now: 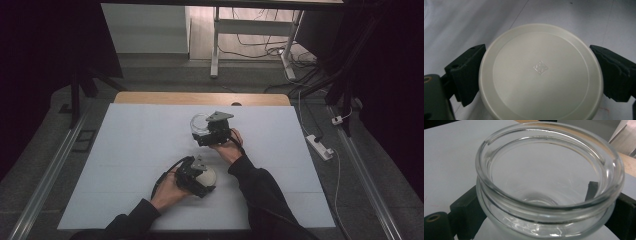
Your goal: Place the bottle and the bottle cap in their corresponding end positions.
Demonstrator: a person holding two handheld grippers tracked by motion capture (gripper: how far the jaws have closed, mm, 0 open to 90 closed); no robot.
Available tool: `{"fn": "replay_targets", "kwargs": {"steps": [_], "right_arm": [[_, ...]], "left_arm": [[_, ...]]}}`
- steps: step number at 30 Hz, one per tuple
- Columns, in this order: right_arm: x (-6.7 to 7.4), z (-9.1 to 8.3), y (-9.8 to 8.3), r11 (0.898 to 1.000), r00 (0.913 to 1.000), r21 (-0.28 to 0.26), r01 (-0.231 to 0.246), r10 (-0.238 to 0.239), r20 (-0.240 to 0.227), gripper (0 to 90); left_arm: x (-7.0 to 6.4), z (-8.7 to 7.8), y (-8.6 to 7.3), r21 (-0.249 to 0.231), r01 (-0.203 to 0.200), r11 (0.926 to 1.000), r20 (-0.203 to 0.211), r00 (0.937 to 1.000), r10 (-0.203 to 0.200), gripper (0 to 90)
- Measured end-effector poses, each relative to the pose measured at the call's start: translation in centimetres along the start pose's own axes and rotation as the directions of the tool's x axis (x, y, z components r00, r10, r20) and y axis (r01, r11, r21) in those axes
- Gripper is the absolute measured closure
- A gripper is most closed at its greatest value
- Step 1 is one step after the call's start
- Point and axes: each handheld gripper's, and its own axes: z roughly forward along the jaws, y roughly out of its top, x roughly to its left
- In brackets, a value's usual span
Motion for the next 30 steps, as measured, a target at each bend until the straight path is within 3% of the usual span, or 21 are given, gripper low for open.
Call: {"fn": "replay_targets", "kwargs": {"steps": [6,10,18,23,30], "right_arm": [[0.0,0.0,0.1,1.0,0.9999,0.013,-0.012,0.012,-0.001,5.9],[0.0,-0.1,0.2,0.999,0.9996,0.028,-0.026,0.027,-0.008,5.0],[0.0,-0.5,0.1,0.998,0.9993,0.06,-0.029,0.03,-0.024,0.7],[0.0,-0.9,0.0,0.996,0.9995,0.086,-0.017,0.019,-0.026,0.4],[-0.1,-1.4,-0.8,0.994,0.998,0.104,-0.032,0.037,-0.052,0.0]], "left_arm": [[0.1,-0.1,0.0,-0.005,-0.007,1.0,0.015,0.9999,0.007,2.0],[0.2,-0.3,-0.2,-0.038,0.026,0.999,0.043,0.9988,-0.024,0.0],[0.3,-1.0,-0.3,-0.051,0.053,0.9973,0.049,0.9975,-0.051,0.0],[0.7,-1.8,-0.4,-0.063,0.096,0.9934,0.101,0.9909,-0.089,0.0],[0.9,-2.6,-0.7,-0.078,0.121,0.9896,0.136,0.9846,-0.11,0.0]]}}
